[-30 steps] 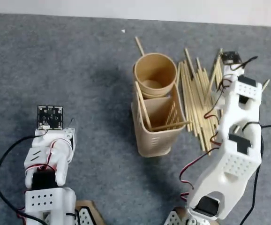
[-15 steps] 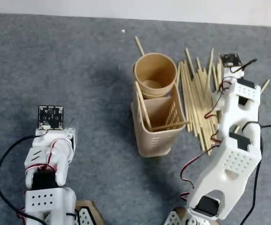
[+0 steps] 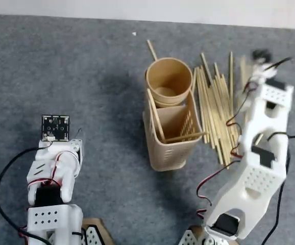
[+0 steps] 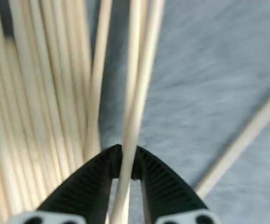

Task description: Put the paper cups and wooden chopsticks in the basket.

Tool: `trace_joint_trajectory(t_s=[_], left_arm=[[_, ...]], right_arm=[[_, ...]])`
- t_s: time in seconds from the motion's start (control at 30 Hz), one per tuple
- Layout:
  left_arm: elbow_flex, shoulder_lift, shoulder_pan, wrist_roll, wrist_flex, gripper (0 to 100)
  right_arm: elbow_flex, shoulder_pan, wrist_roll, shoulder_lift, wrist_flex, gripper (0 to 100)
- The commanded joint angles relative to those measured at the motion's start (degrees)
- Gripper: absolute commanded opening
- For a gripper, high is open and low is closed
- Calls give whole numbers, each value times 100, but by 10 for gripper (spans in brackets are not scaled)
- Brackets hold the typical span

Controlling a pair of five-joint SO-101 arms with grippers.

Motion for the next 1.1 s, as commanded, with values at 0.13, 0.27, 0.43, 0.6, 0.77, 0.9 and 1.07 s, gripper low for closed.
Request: trace_joint_trajectory(t_s=[0.13, 0.27, 0.43, 0.6, 0.77, 0.9, 1.07], left_arm=[[-40, -57, 84, -44, -97, 203], [-40, -57, 84, -44, -97, 203], [-40, -57, 84, -44, -97, 203], [-40, -57, 84, -44, -97, 203], [-40, -57, 84, -44, -97, 203], [-40, -57, 84, -44, -97, 203], [-40, -57, 84, -44, -97, 203]], right_arm=[[-1191, -286, -976, -2308, 787, 5], [-1147, -760, -1371, -3371, 804, 5], [-1103, -1473, -1732, -4734, 848, 5], [-365, -2264, -1908, -6105, 725, 5], [1473, -2923, -2057, -7626, -391, 5], [3811, -3152, -2136, -8857, -2114, 5], [6396, -3415, -2145, -9807, -3925, 5]])
